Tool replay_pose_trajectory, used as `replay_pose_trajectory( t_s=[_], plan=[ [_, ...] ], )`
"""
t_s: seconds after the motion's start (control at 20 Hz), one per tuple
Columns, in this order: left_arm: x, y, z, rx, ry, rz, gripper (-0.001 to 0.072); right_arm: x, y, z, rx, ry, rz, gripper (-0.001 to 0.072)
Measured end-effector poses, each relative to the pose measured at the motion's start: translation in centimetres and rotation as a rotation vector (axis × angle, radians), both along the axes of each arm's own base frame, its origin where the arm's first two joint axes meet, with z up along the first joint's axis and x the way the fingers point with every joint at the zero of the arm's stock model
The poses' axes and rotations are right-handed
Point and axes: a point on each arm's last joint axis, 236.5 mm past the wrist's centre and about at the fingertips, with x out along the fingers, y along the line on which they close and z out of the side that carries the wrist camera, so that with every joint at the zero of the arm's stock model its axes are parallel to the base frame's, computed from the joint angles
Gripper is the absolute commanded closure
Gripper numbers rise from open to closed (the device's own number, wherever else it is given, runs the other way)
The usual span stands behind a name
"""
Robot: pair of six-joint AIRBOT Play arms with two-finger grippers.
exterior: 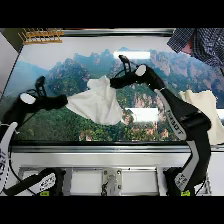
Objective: Fold the clothes and pants, and hang the long-sleeved shirts on hangers.
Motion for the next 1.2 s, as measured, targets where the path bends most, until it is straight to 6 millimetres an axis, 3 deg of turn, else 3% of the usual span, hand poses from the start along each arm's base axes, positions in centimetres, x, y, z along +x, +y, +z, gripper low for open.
replay_pose_trajectory(
  t_s=[0.1,0.2,0.3,0.4,0.55,0.65,0.75,0.9,1.05,1.2],
  plan=[
    [1.4,1.3,6.7,0.023,-0.153,0.018,0.0699,0.0,-3.4,6.1,-0.107,-0.133,-0.016,0.0703],
    [1.3,2.0,14.2,0.054,-0.317,0.029,0.0699,-1.2,-7.0,13.7,-0.187,-0.276,-0.054,0.0703],
    [-0.7,1.8,20.8,0.083,-0.456,0.022,0.0699,-3.7,-10.0,21.1,-0.225,-0.410,-0.098,0.0703],
    [-3.6,1.1,25.8,0.106,-0.567,0.010,0.0699,-7.1,-12.1,27.5,-0.228,-0.525,-0.134,0.0703],
    [-8.4,-0.3,31.0,0.107,-0.685,0.010,0.0699,-12.4,-14.7,33.9,-0.222,-0.636,-0.174,0.0703],
    [-11.2,-1.1,33.3,0.101,-0.747,0.017,0.0699,-15.7,-15.8,36.0,-0.216,-0.655,-0.188,0.0703],
    [-13.5,-1.7,34.9,0.088,-0.791,0.025,0.0699,-18.1,-17.2,36.4,-0.237,-0.633,-0.207,0.0703],
    [-15.4,-2.5,34.9,0.057,-0.777,0.024,0.0699,-19.8,-19.2,36.0,-0.272,-0.582,-0.270,0.0703],
    [-14.9,-3.1,31.6,0.028,-0.629,-0.012,0.0699,-18.0,-19.9,34.6,-0.301,-0.536,-0.319,0.0703],
    [-12.7,-2.8,26.2,0.004,-0.402,-0.046,0.0699,-12.6,-19.0,31.5,-0.321,-0.496,-0.342,0.0698]
  ],
)
